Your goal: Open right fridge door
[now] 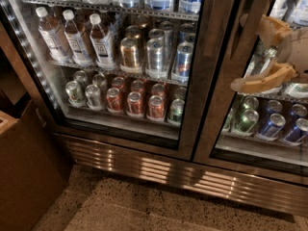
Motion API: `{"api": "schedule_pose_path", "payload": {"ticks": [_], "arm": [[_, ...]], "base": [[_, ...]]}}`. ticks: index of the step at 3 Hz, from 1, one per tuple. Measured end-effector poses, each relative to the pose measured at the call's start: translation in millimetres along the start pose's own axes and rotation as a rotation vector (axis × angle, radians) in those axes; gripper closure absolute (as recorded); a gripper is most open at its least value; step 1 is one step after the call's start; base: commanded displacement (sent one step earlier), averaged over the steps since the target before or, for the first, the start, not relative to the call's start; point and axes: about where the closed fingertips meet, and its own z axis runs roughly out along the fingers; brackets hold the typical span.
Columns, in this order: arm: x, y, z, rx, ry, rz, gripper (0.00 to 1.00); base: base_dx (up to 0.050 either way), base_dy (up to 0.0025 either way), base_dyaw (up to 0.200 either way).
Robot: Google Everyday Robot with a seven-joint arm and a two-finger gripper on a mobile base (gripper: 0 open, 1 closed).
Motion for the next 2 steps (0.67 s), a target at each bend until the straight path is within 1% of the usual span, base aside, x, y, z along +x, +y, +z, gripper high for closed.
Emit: {"api": "schedule_pose_path", "payload": {"ticks": [2], "arm": [[0.0, 0.0, 0.1, 0.0, 0.0, 0.0, 0.65]], "base": [[0.0, 0.0, 0.0]]}}
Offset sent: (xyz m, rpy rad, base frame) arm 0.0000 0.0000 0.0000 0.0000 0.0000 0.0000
